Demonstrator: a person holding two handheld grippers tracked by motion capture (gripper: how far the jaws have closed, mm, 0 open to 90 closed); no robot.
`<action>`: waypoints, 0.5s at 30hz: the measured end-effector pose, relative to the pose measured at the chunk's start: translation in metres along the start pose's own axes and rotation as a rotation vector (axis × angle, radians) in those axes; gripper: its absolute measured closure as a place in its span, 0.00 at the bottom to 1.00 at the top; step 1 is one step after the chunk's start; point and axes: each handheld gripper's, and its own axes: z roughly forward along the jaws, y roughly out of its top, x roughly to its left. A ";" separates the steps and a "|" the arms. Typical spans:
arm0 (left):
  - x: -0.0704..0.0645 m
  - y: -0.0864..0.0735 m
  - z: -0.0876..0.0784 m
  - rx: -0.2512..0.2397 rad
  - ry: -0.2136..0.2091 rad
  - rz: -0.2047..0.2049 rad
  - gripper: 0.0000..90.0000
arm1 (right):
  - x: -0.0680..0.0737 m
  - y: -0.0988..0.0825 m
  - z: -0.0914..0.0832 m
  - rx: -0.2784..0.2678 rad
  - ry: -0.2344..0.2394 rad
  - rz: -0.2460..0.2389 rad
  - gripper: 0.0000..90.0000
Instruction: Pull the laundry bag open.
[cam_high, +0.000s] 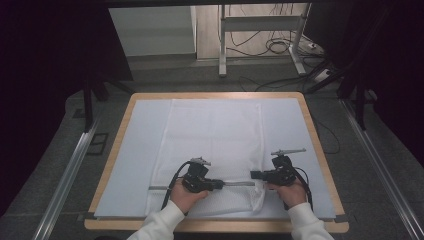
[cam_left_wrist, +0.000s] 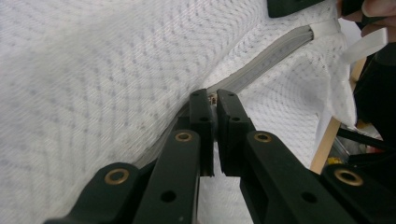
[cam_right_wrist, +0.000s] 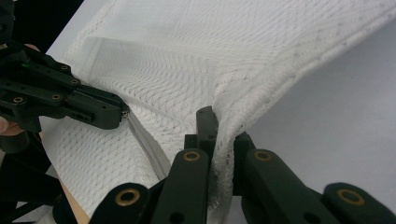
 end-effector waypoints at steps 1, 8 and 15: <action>0.000 0.000 0.000 0.001 0.003 -0.001 0.97 | 0.000 0.000 0.000 -0.001 0.003 0.001 0.98; 0.006 -0.002 -0.005 -0.005 0.003 -0.017 0.97 | 0.000 0.000 0.000 0.002 0.003 0.000 0.98; 0.010 -0.006 -0.009 -0.010 0.009 -0.031 0.97 | 0.001 0.000 0.001 0.001 0.001 -0.005 0.98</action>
